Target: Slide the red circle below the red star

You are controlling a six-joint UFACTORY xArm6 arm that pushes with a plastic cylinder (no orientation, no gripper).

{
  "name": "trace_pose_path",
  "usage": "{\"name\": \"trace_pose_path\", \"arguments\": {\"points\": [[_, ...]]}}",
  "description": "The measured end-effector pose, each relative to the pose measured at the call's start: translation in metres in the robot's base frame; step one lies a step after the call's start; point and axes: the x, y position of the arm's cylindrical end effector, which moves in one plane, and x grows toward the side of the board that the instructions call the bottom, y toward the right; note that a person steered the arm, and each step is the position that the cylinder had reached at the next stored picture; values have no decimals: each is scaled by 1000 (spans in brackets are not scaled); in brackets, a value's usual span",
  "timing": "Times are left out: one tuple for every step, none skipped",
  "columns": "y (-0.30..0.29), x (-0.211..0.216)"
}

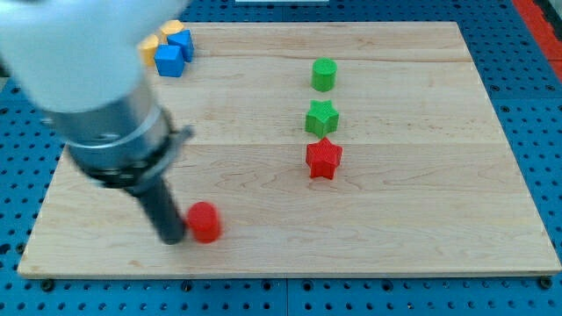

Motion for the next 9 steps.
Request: {"name": "trace_pose_path", "arguments": {"points": [[69, -2], [88, -11], [95, -20], [53, -19], [47, -34], [54, -41], [60, -41], [65, -55], [75, -57]]}}
